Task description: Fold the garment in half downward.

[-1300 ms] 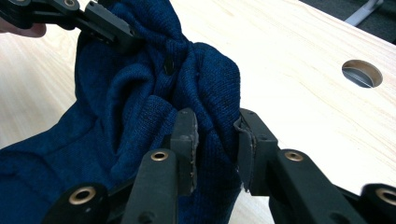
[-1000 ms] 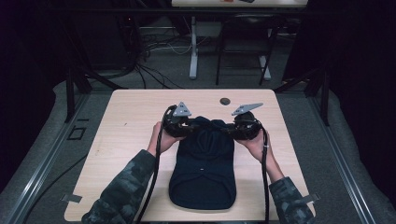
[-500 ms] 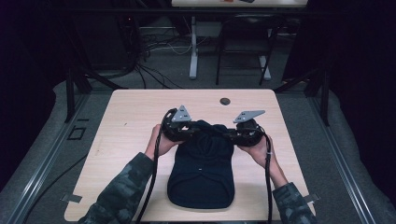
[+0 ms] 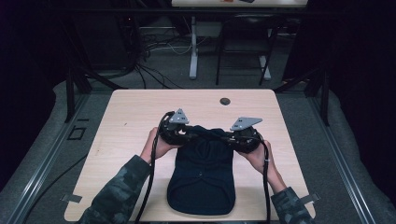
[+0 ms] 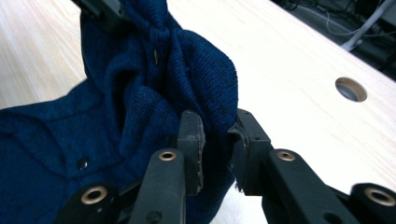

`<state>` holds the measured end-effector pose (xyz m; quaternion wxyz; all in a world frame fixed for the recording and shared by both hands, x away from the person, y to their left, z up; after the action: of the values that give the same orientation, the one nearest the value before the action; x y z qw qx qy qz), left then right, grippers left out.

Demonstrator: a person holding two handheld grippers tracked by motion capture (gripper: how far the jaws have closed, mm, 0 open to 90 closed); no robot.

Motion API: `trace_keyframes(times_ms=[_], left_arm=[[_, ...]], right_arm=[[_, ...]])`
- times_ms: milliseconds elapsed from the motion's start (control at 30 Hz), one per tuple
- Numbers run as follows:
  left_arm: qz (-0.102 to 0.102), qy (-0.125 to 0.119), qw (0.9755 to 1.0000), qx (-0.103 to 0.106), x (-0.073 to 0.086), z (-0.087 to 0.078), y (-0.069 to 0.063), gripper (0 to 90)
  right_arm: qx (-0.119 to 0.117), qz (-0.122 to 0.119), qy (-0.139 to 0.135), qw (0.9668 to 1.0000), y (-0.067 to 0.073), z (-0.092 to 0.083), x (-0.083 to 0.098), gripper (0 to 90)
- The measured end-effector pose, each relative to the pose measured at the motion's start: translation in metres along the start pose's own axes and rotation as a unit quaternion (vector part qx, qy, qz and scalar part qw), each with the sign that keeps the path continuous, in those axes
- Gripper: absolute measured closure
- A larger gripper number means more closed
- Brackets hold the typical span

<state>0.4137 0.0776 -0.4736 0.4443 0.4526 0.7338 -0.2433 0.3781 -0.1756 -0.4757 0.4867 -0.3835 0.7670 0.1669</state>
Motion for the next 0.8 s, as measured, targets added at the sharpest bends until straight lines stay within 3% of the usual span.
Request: trace_keyframes(times_ms=[100, 200, 300, 400, 600, 733, 800], left_arm=[[-0.012, 0.015, 0.9998, 0.010, 0.001, 0.002, -0.001, 48.7], [-0.006, 0.033, 0.9993, 0.017, 0.003, 0.006, -0.004, 45.6], [0.007, 0.042, 0.9990, 0.009, 0.004, 0.007, -0.007, 51.9], [0.012, 0.034, 0.9993, 0.009, 0.005, 0.007, -0.007, 63.2], [0.031, 0.018, 0.9994, 0.005, 0.005, 0.008, -0.011, 69.3], [0.047, 0.006, 0.9989, 0.001, 0.002, 0.007, -0.015, 70.0], [0.055, 0.000, 0.9985, -0.001, 0.000, 0.006, -0.017, 70.1]], right_arm=[[0.002, -0.005, -0.005, 1.0000, 0.002, 0.000, -0.001, 76.1], [0.005, -0.014, -0.008, 0.9999, 0.004, 0.000, -0.001, 76.3], [0.008, -0.020, -0.016, 0.9996, 0.006, -0.001, -0.001, 76.2], [0.003, -0.015, -0.011, 0.9998, 0.004, -0.002, 0.000, 75.1], [-0.024, 0.034, 0.011, 0.9991, -0.004, -0.003, 0.004, 67.0], [-0.043, 0.071, 0.030, 0.9961, -0.012, -0.002, 0.008, 50.3], [-0.040, 0.090, 0.042, 0.9942, -0.014, 0.001, 0.011, 44.5]])
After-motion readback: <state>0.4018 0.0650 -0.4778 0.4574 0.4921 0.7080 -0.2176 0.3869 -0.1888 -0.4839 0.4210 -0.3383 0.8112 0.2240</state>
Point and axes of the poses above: each handheld gripper's, and its own axes: z roughly forward along the jaws, x roughly out of its underside, y roughly to its left, the point moved 1 cm from there along z, roughly forward along the jaws, and after that the axes turned 11 degrees about -y, right-handed, at the moved point
